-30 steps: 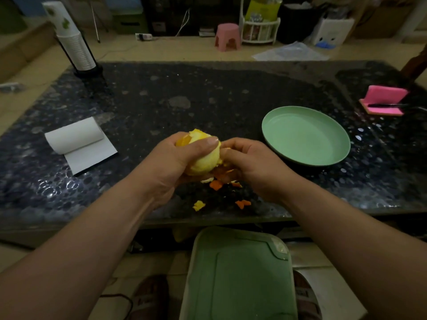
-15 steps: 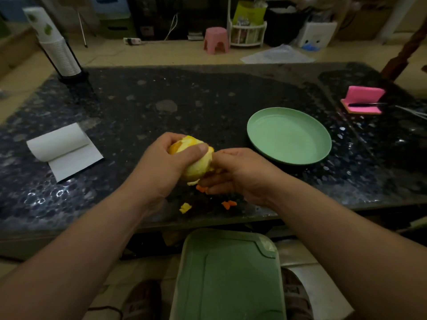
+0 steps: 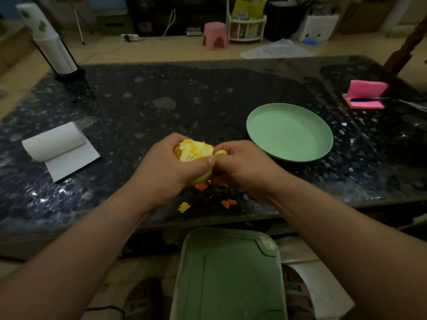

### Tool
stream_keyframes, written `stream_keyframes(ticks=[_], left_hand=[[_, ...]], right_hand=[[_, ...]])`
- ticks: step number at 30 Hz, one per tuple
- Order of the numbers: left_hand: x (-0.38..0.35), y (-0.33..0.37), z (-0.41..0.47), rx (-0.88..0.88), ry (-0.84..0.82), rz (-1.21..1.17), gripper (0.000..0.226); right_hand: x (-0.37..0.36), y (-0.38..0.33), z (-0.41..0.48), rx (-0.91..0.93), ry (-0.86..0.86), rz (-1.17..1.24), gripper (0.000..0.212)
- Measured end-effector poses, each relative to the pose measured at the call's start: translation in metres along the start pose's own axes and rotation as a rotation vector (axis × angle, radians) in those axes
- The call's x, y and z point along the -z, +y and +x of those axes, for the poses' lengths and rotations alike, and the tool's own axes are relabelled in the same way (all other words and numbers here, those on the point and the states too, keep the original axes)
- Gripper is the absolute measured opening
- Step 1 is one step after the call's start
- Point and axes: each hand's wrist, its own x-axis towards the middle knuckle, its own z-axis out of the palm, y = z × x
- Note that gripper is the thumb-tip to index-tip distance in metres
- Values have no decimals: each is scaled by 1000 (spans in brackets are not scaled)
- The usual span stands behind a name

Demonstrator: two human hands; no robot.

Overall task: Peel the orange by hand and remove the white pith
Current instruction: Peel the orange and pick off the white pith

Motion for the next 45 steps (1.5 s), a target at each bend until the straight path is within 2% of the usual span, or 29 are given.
stream_keyframes(ticks=[4, 9, 12, 16, 19, 22, 25, 28, 31, 32, 34, 37, 39, 41, 45], left_hand=[[0, -4, 5, 69, 18, -146, 69], [0, -5, 7, 103, 41, -274, 62], [-2, -4, 4, 104, 33, -273, 70], [-1, -4, 5, 142, 18, -377, 65], [2, -1, 5, 188, -38, -502, 58], [4, 0, 3, 204, -39, -491, 61], [3, 0, 2, 207, -45, -497, 58], [7, 7, 1, 266, -70, -712, 41], [16, 9, 1, 347, -80, -948, 42], [17, 10, 0, 373, -106, -964, 46], [17, 7, -1, 415, -121, -941, 50], [14, 2, -2, 466, -62, -885, 32], [13, -1, -1, 490, -12, -878, 28], [12, -3, 0, 495, 7, -886, 40], [12, -1, 2, 480, 0, -903, 48]], right_hand=[[2, 3, 2, 61, 12, -97, 10], [-5, 3, 2, 37, -26, 8, 18], [-5, 6, 3, 80, 69, -146, 18], [-5, 8, 2, 159, 130, -220, 14], [-1, 6, 1, 137, 66, -135, 18], [0, 3, -1, 81, -16, -56, 21], [0, 4, 0, 89, 6, -65, 19], [2, 6, 4, 83, -1, 108, 20], [5, 9, 12, 38, -5, 345, 20], [5, 10, 15, 20, 13, 313, 21], [6, 15, 21, 1, 64, 17, 27], [7, 21, 26, 84, 120, -617, 36], [5, 19, 25, 160, 132, -813, 38], [3, 12, 18, 201, 140, -794, 38], [2, 2, 3, 206, 20, -477, 41]])
